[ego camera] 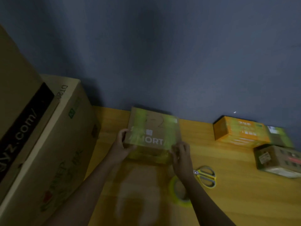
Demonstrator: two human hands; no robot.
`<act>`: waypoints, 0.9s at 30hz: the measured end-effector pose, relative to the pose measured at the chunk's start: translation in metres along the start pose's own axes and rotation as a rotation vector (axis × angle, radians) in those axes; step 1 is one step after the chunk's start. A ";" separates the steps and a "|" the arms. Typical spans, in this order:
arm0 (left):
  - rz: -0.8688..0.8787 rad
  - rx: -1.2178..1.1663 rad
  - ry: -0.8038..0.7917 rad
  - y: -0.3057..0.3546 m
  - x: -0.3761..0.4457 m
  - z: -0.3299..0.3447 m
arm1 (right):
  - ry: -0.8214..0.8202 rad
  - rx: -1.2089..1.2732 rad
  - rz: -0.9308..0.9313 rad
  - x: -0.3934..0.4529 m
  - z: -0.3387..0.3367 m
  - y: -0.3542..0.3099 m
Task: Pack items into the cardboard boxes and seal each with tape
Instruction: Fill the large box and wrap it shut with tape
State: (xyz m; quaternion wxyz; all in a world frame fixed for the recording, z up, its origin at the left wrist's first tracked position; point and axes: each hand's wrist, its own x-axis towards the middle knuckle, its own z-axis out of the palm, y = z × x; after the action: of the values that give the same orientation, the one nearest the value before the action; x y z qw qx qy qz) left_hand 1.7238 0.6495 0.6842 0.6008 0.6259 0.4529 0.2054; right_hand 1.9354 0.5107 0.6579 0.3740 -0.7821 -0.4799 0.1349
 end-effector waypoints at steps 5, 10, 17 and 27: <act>-0.164 0.290 -0.003 -0.014 0.006 0.002 | 0.023 -0.170 -0.018 -0.012 0.013 -0.008; 0.152 0.907 0.149 -0.006 0.053 0.023 | -0.076 -0.323 0.020 0.071 0.024 -0.026; 0.189 1.088 0.196 -0.024 0.082 0.040 | -0.197 -0.559 -0.001 0.119 0.066 -0.005; 0.107 1.135 0.184 -0.004 0.094 0.053 | -0.136 -0.584 -0.078 0.037 0.059 0.000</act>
State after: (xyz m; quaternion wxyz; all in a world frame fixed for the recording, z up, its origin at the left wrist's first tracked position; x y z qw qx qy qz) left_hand 1.8128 0.6952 0.6429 0.1176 0.8517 0.5104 0.0139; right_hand 1.9202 0.5687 0.6230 0.1051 -0.8267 -0.5519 0.0286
